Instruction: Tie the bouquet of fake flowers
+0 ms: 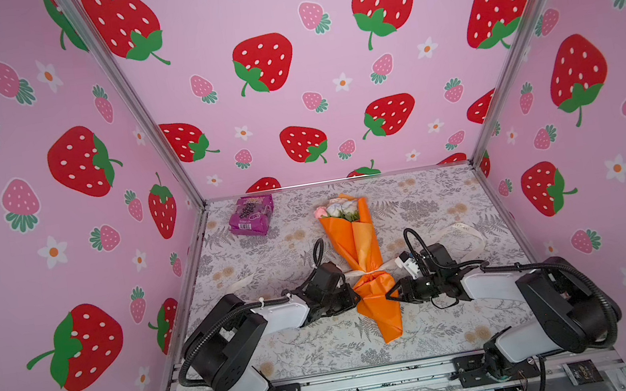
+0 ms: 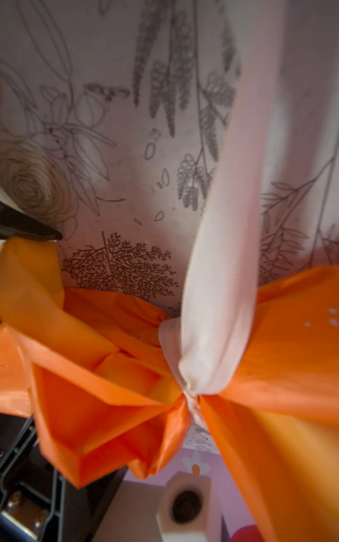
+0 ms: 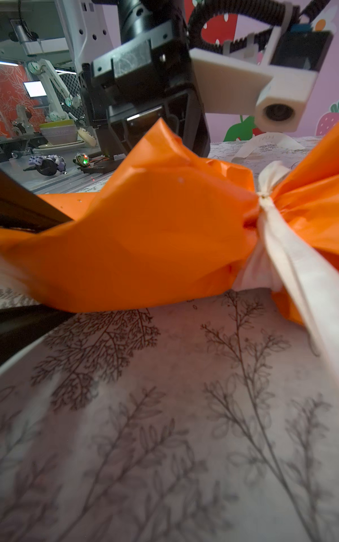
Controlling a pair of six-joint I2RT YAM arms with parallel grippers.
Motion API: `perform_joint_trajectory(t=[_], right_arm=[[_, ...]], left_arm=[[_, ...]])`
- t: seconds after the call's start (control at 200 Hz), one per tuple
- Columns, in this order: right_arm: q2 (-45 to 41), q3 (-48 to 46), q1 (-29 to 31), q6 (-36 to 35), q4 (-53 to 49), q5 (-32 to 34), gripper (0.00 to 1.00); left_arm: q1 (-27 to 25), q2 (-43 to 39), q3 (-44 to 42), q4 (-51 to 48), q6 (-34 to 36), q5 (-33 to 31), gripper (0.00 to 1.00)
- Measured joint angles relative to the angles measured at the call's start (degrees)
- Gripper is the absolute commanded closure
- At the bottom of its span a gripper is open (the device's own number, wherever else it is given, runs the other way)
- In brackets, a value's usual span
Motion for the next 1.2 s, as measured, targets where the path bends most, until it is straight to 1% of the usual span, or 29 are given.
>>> perform_joint_trajectory(t=[0.115,0.18,0.22,0.23,0.26,0.355,0.425,0.48,0.57,0.655,0.78,0.83,0.88,0.985,1.101,1.201], right_arm=[[0.57,-2.93,1.53,4.96,6.45,-0.17,0.54],[0.52,-3.41,2.16,6.49,7.72,0.11,0.50],[0.26,-3.28,2.19,6.69,7.45,0.61,0.49],[0.09,-3.21,2.16,6.78,7.15,0.90,0.46],[-0.52,-2.89,2.16,6.62,6.29,1.55,0.43],[-3.85,-1.22,1.27,4.94,1.79,4.35,0.39],[-7.50,-0.13,-0.63,3.52,-1.64,6.67,0.37],[-10.56,0.63,-2.75,2.40,-4.37,8.35,0.36],[-15.26,1.53,-6.58,0.63,-8.76,11.61,0.36],[-19.10,1.90,-10.03,-0.68,-12.57,15.26,0.35],[-22.88,2.40,-15.93,-1.99,-17.31,20.94,0.35],[-23.41,2.89,-17.94,-2.49,-18.93,22.86,0.35],[-23.41,3.61,-19.28,-3.04,-20.13,24.33,0.35],[-22.99,5.42,-19.98,-4.35,-21.57,25.83,0.35],[-21.44,7.06,-20.13,-5.55,-21.84,26.29,0.35],[-19.87,7.21,-20.24,-6.23,-21.92,26.32,0.35]], left_arm=[[1.18,0.07,0.83,-0.83,-0.04,-0.96,0.70],[2.75,-0.02,0.83,-1.57,0.15,-0.79,0.68],[3.65,-0.48,0.83,-2.27,0.63,-0.70,0.65],[3.89,-0.79,0.81,-2.54,0.94,-0.63,0.65],[4.48,-1.55,0.72,-3.10,1.20,-0.50,0.63],[5.18,-6.21,0.42,-5.49,2.97,-0.02,0.59],[5.20,-10.99,0.20,-7.30,4.24,0.11,0.53],[5.40,-14.86,-0.37,-8.31,4.76,-0.13,0.45],[7.48,-21.07,-1.86,-10.47,5.38,-1.46,0.37],[11.28,-23.91,-2.80,-12.81,5.49,-2.64,0.34],[17.94,-24.00,-2.89,-17.77,7.06,-3.91,0.33],[20.09,-23.15,-1.95,-21.81,9.29,-5.62,0.33],[21.11,-21.73,0.00,-26.29,11.98,-7.54,0.34],[21.53,-17.25,6.95,-35.06,21.88,-10.23,0.36],[21.51,-12.00,14.88,-40.87,32.48,-10.34,0.36],[21.14,-7.56,20.00,-44.33,39.43,-9.29,0.36]])
